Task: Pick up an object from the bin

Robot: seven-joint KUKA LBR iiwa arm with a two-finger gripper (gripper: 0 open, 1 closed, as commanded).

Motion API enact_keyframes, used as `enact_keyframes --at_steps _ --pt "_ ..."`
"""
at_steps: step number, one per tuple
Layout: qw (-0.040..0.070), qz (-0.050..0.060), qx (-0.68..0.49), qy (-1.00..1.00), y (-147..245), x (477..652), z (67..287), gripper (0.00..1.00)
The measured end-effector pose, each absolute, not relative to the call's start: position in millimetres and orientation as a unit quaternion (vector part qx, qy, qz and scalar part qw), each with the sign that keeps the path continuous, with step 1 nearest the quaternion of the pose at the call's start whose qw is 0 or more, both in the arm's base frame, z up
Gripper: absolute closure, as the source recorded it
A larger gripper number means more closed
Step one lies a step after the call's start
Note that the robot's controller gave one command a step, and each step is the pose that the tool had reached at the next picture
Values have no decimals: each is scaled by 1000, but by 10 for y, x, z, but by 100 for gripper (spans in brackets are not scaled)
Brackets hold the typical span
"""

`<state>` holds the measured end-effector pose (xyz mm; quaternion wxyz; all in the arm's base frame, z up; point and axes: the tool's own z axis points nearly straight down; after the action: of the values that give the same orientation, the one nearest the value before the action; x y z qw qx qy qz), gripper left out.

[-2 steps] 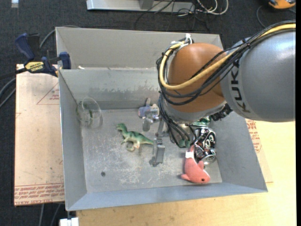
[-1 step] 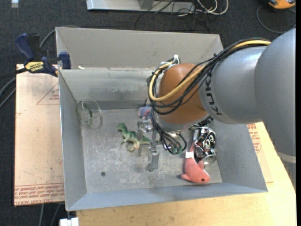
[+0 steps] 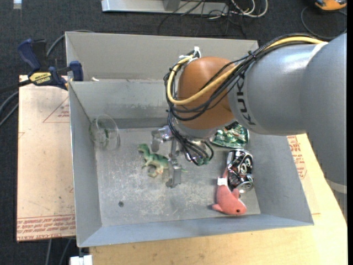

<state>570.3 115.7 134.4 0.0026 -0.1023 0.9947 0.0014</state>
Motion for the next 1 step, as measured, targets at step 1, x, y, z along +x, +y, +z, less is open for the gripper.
enact_keyframes --at_steps 1 --pt "-1 1 -168 986 869 5873 687 0"
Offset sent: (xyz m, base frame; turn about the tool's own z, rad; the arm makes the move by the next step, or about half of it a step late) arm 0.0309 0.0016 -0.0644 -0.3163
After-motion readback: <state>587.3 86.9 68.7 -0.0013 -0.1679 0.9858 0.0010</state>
